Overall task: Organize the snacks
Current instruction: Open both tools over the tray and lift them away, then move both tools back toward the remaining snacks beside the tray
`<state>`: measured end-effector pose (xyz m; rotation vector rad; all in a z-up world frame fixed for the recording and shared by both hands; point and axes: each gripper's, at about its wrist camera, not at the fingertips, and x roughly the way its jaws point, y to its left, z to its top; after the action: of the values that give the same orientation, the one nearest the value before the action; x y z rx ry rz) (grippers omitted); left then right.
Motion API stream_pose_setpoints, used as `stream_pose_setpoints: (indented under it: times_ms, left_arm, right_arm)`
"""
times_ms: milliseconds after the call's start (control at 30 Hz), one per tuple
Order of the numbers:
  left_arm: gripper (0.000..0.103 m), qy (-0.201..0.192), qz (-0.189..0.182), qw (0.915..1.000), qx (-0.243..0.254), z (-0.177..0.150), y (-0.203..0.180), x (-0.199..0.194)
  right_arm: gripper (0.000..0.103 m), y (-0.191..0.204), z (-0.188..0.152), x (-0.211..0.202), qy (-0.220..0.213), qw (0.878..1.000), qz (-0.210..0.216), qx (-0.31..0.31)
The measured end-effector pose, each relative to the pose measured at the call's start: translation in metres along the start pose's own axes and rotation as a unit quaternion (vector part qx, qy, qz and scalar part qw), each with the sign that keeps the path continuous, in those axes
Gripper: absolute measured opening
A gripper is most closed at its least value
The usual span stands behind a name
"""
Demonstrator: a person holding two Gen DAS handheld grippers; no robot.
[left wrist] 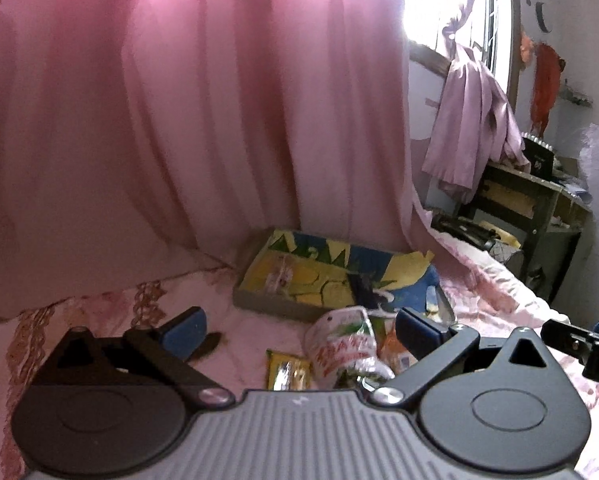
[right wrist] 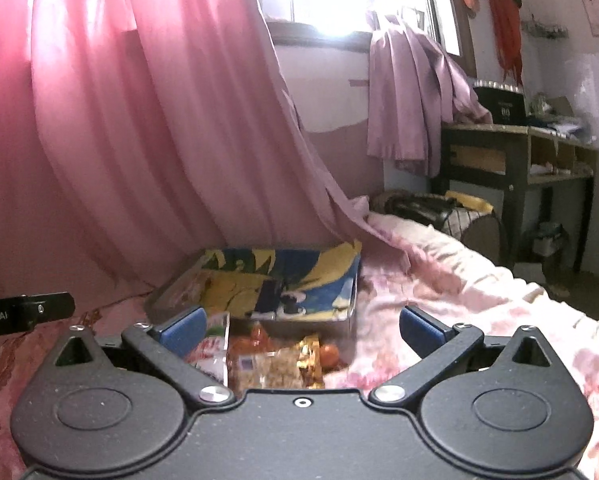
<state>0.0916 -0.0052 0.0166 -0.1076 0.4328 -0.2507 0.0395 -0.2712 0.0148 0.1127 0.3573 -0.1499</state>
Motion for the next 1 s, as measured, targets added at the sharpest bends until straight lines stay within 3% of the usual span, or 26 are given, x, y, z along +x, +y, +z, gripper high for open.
stream_pose_setpoints:
  times_ms: [467, 1000]
  left_arm:
    - [0.103, 0.038, 0.016, 0.9989, 0.021, -0.026, 0.000, -0.022]
    - [0.103, 0.082, 0.040, 0.9953, 0.034, -0.034, -0.002, -0.010]
  right_arm:
    - [0.102, 0.012, -0.020, -0.012, 0.058, 0.998, 0.001, -0.004]
    - [0.102, 0.022, -0.032, 0.008, 0.129, 0.991, 0.001, -0.031]
